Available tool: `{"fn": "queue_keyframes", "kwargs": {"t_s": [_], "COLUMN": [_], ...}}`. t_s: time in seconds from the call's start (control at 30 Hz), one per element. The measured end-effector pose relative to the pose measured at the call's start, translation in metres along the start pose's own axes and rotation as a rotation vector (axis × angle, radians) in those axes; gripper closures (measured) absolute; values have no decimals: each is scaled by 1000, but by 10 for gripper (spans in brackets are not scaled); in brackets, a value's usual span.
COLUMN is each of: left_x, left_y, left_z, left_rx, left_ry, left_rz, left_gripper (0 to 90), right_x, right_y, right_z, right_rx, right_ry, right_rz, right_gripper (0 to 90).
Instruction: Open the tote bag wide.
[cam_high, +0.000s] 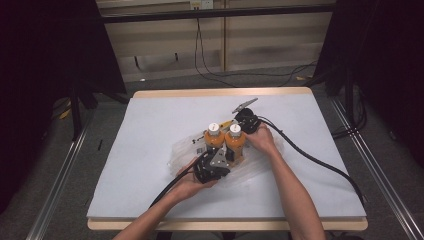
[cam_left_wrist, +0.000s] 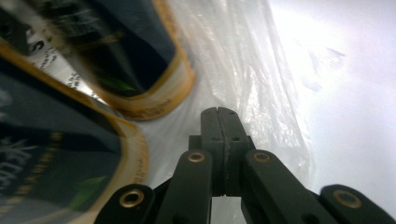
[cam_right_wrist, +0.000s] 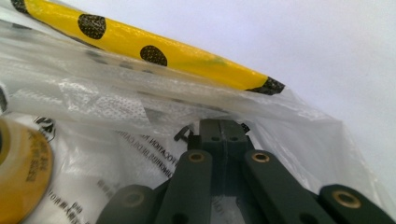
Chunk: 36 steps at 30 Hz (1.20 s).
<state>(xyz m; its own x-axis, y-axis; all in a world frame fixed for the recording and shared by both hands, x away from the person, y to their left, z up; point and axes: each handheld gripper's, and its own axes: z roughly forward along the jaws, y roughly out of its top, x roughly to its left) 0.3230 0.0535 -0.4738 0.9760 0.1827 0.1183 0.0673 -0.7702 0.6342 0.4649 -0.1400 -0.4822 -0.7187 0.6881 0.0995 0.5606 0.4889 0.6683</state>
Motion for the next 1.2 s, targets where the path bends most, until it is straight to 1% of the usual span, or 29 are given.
{"fn": "queue_keyframes", "kwargs": {"t_s": [0.03, 0.07, 0.1, 0.13, 0.2, 0.23, 0.27, 0.3, 0.33, 0.37, 0.43, 0.47, 0.53, 0.57, 0.6, 0.67, 0.7, 0.73, 0.77, 0.83, 0.9, 0.93, 0.97, 1.0, 1.03, 1.07, 1.1, 1.13, 1.2], "left_x": [-1, -2, -2, -4, -7, -8, -9, -10, -10, -13, -14, -14, -16, -18, -20, -22, -22, -22, -22, -23, -23, -24, -25, -25, -26, -27, -27, -28, -28], "left_y": [0, -1, -2, -2, -3, -4, -5, -6, -6, -6, -7, -8, -9, -9, -10, -11, -12, -13, -14, -15, -14, -15, -16, -17, -17, -17, -17, -17, -19], "left_z": [0, -1, -2, -2, -4, -4, -5, -5, -6, -7, -7, -8, -8, -9, -11, -11, -12, -13, -12, -13, -15, -15, -14, -15, -15, -16, -16, -17, -17], "left_rx": [0, -3, -2, -9, -8, -17, -22, -25, -19, -19, -34, -26, -39, -37, -32, -41, -46, -46, -58, -65, -41, -51, -64, -67, -65, -64, -67, -61, -73], "left_ry": [-5, -13, -28, -33, -39, -51, -53, -58, -65, -54, -66, -72, -88, -92, -89, -99, -111, -129, -132, -138, -136, -138, -142, -149, -147, -143, -142, -145, -163], "left_rz": [-1, -7, 1, 1, -3, -2, 6, 3, 17, 7, 3, 7, 1, 10, 15, 11, 13, 6, 1, -2, 12, 11, 10, 10, 14, 9, 21, 22, 8], "left_gripper": [900, 900, 900, 900, 900, 900, 900, 900, 900, 900, 900, 900, 900, 900, 900, 900, 900, 900, 900, 900, 900, 900, 900, 900, 900, 900, 900, 900, 900], "right_x": [-1, -1, -1, -2, -2, -2, -2, -2, -3, -3, -3, -3, -4, -3, -4, -5, -5, -6, -6, -7, -8, -8, -8, -10, -10, -9, -10, -11, -11], "right_y": [1, 2, 2, 2, 3, 4, 4, 5, 6, 7, 8, 8, 10, 10, 10, 11, 11, 11, 12, 13, 15, 15, 16, 16, 18, 19, 20, 22, 23], "right_z": [1, 1, 2, 3, 4, 4, 5, 5, 6, 7, 9, 9, 11, 11, 11, 13, 14, 14, 15, 16, 18, 19, 20, 20, 21, 21, 21, 21, 22], "right_rx": [-3, 7, 2, -8, -5, -1, -4, -5, -7, -8, -12, -13, -16, -15, -15, -29, -32, -35, -40, -46, -46, -51, -50, -53, -49, -35, -31, -22, -17], "right_ry": [-1, -9, -7, -4, -8, -13, -12, -12, -16, -16, -15, -17, -21, -23, -26, -37, -43, -46, -47, -58, -68, -76, -81, -83, -91, -110, -120, -125, -142], "right_rz": [-5, 2, 12, 7, 14, 20, 20, 18, 17, 16, 22, 23, 26, 34, 31, 34, 43, 40, 42, 49, 60, 56, 69, 59, 62, 55, 51, 56, 73], "right_gripper": [900, 900, 900, 900, 900, 900, 900, 900, 900, 900, 900, 900, 900, 900, 900, 900, 900, 900, 900, 900, 900, 900, 900, 900, 900, 900, 900, 900, 900]}}
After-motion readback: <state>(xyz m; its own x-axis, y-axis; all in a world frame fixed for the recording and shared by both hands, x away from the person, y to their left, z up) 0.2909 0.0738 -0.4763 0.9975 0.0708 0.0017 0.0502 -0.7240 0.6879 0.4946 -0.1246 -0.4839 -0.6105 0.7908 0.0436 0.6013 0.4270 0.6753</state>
